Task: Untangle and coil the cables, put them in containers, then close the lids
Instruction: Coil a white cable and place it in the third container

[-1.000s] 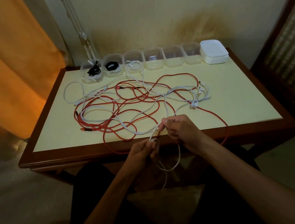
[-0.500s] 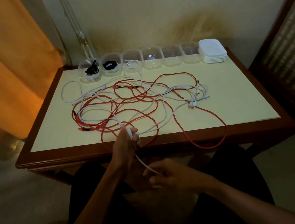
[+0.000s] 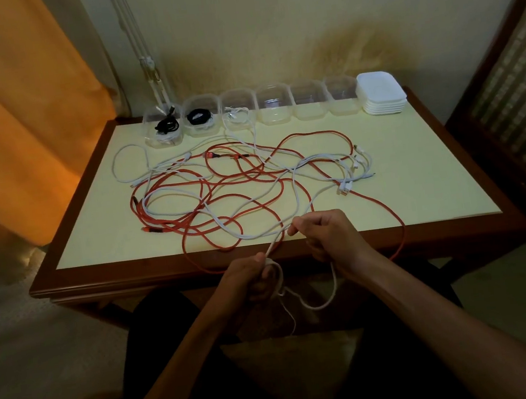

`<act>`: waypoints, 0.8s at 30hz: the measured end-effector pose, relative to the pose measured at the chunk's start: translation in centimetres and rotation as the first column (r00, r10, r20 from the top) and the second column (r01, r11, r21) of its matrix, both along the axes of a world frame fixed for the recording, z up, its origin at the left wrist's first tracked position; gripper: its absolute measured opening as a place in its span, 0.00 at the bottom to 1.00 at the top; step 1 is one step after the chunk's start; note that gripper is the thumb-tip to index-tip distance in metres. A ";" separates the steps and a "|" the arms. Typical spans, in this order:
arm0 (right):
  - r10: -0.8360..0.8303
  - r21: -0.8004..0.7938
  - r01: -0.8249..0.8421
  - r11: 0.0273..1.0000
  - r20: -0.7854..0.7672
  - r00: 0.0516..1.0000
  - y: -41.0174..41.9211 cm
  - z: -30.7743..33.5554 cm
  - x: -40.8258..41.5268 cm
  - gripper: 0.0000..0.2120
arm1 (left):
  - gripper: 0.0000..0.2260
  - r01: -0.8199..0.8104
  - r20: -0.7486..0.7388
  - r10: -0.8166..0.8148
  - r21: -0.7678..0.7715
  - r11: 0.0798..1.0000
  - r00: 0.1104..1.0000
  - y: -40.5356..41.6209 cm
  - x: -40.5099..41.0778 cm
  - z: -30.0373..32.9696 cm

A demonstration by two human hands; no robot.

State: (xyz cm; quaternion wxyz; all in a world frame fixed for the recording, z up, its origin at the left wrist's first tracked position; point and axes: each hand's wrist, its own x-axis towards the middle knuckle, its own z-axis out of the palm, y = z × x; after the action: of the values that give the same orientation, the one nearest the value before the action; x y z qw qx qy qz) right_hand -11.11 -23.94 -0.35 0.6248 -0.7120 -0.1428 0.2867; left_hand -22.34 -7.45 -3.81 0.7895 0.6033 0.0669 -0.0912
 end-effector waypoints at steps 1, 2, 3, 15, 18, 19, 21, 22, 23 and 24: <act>-0.008 -0.020 0.009 1.000 0.030 1.000 0.0 -0.3 0.1 0.14 | 0.16 -0.008 0.004 0.008 -0.046 0.999 1.000 0.1 -0.1 0.1; -0.013 -0.041 0.016 0.999 0.069 0.998 0.1 -0.5 0.1 0.13 | 0.16 -0.013 0.009 0.014 -0.112 0.994 1.000 0.2 -0.2 0.3; -0.009 -0.069 0.017 0.997 0.113 0.994 0.2 -0.9 0.1 0.13 | 0.16 -0.017 0.010 0.020 -0.177 0.984 1.000 0.2 -0.2 0.7; 0.683 -0.408 -0.596 0.692 0.099 0.724 0.3 -3.9 -4.9 0.11 | 0.23 -0.474 -0.043 0.475 -0.198 0.858 0.879 2.5 2.6 2.5; 0.600 -0.267 -0.552 0.790 0.155 0.785 0.0 -0.7 -4.7 0.09 | 0.24 -0.351 0.081 0.344 0.328 0.877 0.936 2.3 2.4 1.2; 0.518 -0.184 -0.489 0.853 0.179 0.836 0.0 0.5 -4.3 0.09 | 0.24 -0.276 0.072 0.270 0.394 0.877 0.960 1.9 2.1 0.8; 0.320 0.002 -0.326 0.945 0.174 0.931 0.0 2.3 -3.0 0.11 | 0.23 -0.159 0.045 0.154 0.424 0.892 0.987 0.8 1.6 -0.2; 0.223 0.077 -0.236 0.969 0.145 0.964 0.0 2.8 -2.1 0.11 | 0.23 -0.115 0.035 0.111 0.415 0.903 0.993 0.1 1.5 -0.5; 0.145 0.124 -0.158 0.980 0.107 0.984 0.1 3.2 -1.2 0.12 | 0.24 -0.083 0.019 0.082 0.390 0.917 0.996 -0.4 1.4 -0.9; 0.091 0.146 -0.100 0.984 0.068 0.994 0.1 3.4 -0.4 0.13 | 0.25 -0.065 0.008 0.066 0.349 0.935 0.998 -0.9 1.3 -1.1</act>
State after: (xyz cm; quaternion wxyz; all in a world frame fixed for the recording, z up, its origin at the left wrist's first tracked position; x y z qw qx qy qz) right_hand -11.54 -23.81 3.02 0.6572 -0.6641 -0.2169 0.2829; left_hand -21.09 -8.39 -4.89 0.6726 0.7308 0.1036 -0.0527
